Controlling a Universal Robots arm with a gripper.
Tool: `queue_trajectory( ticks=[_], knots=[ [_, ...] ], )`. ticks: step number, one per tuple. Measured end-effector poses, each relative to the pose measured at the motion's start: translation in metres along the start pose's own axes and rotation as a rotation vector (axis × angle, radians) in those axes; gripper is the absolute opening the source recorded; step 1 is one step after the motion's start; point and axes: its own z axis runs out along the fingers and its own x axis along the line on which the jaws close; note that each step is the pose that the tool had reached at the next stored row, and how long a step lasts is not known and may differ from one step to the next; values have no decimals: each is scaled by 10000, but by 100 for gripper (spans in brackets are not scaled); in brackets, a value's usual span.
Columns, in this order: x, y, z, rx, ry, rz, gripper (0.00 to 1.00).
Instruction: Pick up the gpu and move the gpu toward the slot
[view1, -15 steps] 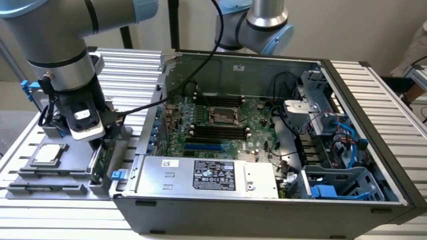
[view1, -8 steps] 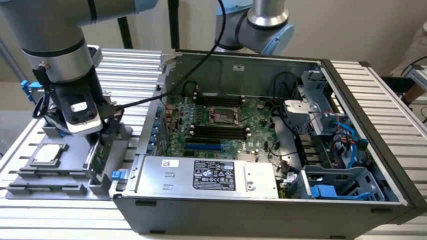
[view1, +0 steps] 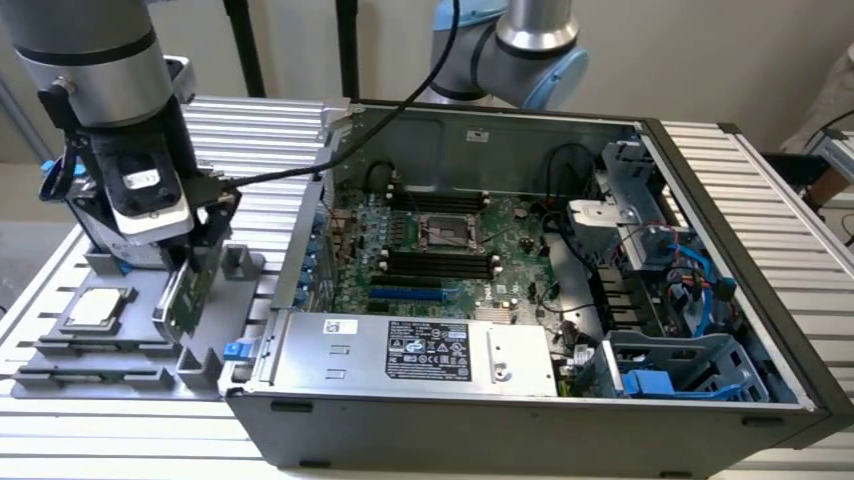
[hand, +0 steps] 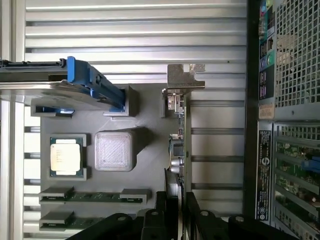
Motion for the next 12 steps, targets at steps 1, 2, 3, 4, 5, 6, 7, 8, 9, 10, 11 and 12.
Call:
queue_trajectory(
  ticks=[1,2,3,4,5,6,7,8,9,10,11,12],
  knots=[
    [-6,0,-46,2,5,0,26],
    [-13,0,-91,1,5,1,26],
    [-21,0,-136,0,6,0,26],
    [-30,0,-183,1,8,1,26],
    [-40,0,-231,0,8,1,26],
    [-50,0,-277,1,10,1,26],
    [-62,-1,-322,2,11,0,26],
    [-75,-1,-367,0,9,1,26],
    [-89,-1,-413,0,10,1,26],
    [-105,-2,-459,1,10,1,26],
    [-125,-2,-508,0,10,1,26],
    [-145,-3,-555,1,11,0,26]
  ],
)
